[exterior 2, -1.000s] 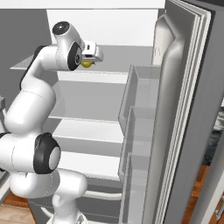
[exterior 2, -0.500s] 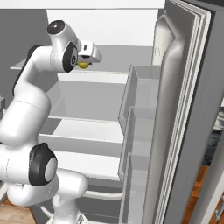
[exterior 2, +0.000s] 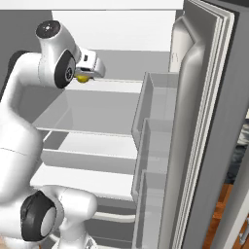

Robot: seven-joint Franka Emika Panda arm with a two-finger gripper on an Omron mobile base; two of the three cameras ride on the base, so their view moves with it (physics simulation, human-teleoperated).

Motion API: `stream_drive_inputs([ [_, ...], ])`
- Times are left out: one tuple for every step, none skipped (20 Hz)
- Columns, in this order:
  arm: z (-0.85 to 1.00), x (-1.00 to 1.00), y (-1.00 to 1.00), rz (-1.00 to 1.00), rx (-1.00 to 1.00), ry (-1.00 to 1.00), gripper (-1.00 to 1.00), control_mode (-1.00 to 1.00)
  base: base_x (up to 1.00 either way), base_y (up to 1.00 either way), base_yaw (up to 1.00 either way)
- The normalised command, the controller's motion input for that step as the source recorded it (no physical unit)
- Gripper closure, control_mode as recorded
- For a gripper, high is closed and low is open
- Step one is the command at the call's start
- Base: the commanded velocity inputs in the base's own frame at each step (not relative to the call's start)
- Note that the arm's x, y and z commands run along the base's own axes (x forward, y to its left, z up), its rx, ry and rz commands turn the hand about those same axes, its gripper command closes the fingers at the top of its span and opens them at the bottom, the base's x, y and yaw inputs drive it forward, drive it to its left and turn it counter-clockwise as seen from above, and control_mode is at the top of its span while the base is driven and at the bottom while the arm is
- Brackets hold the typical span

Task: Retrieve a lemon from the fridge and place it on the cutting board with the fish.

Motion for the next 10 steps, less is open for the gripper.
stream_drive_inputs([
  [0.0, -0.93, 0.0, 0.0, 0.0, 0.05, 1.0, -1.0, 0.0, 0.0, 0.0],
  [0.0, -0.92, 0.0, 0.0, 0.0, 0.06, 1.0, -1.0, 0.0, 0.0, 0.0],
  [0.0, -0.89, 0.0, 0.0, 0.0, 0.07, 1.0, -1.0, 0.0, 0.0, 0.0],
  [0.0, -0.87, 0.0, 0.0, 0.0, 0.07, 1.0, -1.0, 0.0, 0.0, 0.0],
  [0.0, -0.84, 0.0, 0.0, 0.0, 0.07, 1.0, -1.0, 0.0, 0.0, 0.0],
  [0.0, -0.78, 0.0, 0.0, 0.0, 0.07, 1.0, -1.0, 0.0, 0.0, 0.0],
  [-0.08, -0.72, 0.0, 0.0, 0.0, 0.07, 1.0, -1.0, 0.0, 0.0, 0.0],
  [-0.13, -0.66, 0.0, 0.0, 0.0, 0.07, 1.0, -1.0, 0.0, 0.0, 0.0],
  [-0.19, -0.55, 0.0, 0.0, 0.0, 0.07, 1.0, -1.0, 0.0, 0.0, 0.0],
  [-0.28, -0.49, 0.0, 0.0, 0.0, 0.05, 1.0, -1.0, 0.0, 0.0, 0.0],
])
